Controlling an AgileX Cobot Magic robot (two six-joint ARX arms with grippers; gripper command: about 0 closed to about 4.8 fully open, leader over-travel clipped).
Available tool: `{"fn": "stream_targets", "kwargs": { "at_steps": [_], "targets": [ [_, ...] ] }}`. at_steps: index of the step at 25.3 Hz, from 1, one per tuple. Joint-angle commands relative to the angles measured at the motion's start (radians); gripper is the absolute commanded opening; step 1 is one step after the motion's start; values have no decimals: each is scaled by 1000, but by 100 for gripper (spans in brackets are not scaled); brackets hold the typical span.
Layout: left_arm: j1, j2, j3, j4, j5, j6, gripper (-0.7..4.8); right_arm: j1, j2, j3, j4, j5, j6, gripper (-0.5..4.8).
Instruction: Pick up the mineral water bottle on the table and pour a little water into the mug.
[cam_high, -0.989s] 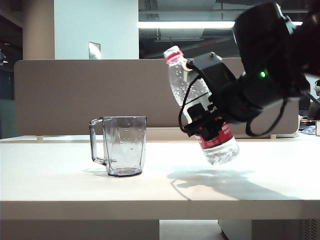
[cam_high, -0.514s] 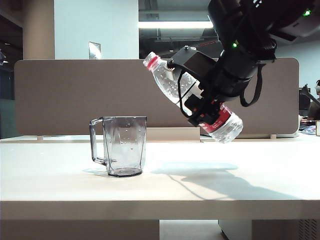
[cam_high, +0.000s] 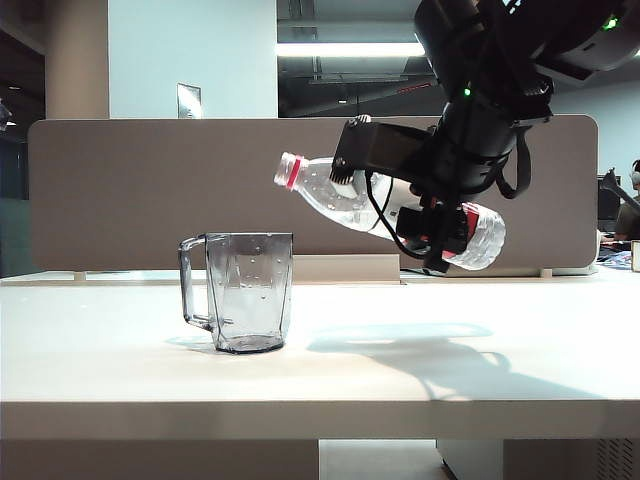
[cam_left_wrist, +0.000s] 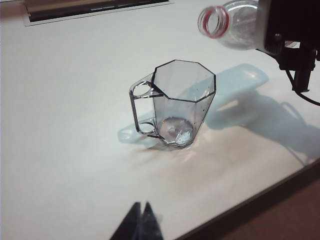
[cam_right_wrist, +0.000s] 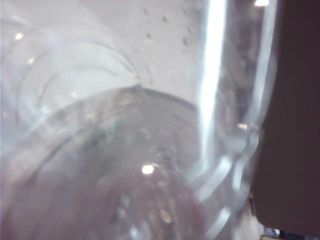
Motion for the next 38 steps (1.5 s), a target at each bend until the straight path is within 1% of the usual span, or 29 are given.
{"fn": "stream_targets", "kwargs": {
  "at_steps": [1,5,13,17,38],
  "targets": [
    [1,0,2,10,0,4,-5,2,-11,10,53,16,-83,247],
    [1,0,2,10,0,4,-5,2,-11,10,77,31,-189,247],
    [1,0,2,10,0,4,-5,2,-11,11,159,32,-314,247],
    [1,0,2,10,0,4,-5,2,-11,11,181,32,-356,247],
    [1,-1,2,10,0,4,-5,2,-11,59,180,39,-389,247]
  ]
}}
